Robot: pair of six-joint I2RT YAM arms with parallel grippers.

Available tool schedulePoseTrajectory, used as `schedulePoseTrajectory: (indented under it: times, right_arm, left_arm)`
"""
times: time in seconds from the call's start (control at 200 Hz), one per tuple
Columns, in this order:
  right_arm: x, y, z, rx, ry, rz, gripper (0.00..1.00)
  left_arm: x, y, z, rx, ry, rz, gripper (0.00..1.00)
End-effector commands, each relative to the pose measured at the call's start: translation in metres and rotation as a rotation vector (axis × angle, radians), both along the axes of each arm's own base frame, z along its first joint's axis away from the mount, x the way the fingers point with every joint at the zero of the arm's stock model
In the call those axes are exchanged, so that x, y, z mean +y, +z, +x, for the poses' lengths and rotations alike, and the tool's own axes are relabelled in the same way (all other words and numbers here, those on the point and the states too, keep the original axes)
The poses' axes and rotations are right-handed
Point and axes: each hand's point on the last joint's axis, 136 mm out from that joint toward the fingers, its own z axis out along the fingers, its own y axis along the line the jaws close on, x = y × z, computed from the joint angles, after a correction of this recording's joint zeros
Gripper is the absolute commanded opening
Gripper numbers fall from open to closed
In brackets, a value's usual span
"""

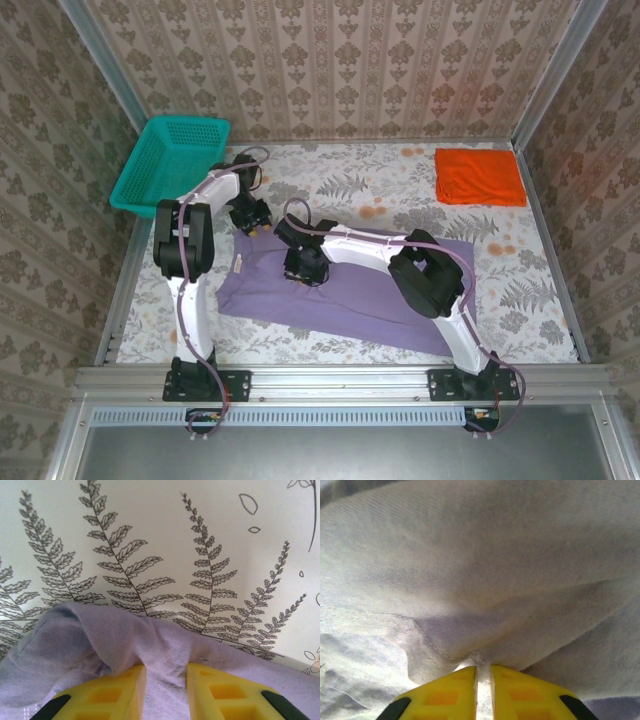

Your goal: Fold and stack the t-shirts

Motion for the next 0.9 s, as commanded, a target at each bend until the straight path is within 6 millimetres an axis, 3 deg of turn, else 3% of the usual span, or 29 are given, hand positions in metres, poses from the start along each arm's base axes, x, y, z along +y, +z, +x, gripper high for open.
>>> schedulePoseTrajectory:
  times: [0.0,0.12,0.265,0.47,0.895]
  right_arm:
    - [0.001,-0.003,-0.006,0.022,0.020,-0.022,0.08]
    - [0.002,0.002,-0.005,0.005,0.028,-0.015,0.00]
    - [0.004,0.004,-0.004,0.003,0.037,-0.007,0.00]
    - [0.005,0.006,-0.006,0.005,0.055,-0.026,0.28]
    - [0.001,-0.014,-0.017,0.078,0.081,-0.094,0.31]
  left_arm:
    - [0.012,-0.020,-0.004,0.047,0.030,0.036,0.28]
    - [0.013,-0.021,-0.004,0.050,0.030,0.038,0.28]
    - [0.014,-0.021,-0.004,0.052,0.032,0.039,0.28]
    - [0.014,-0.021,-0.004,0.051,0.033,0.035,0.27]
    - [0.017,-0.021,-0.002,0.053,0.042,0.032,0.27]
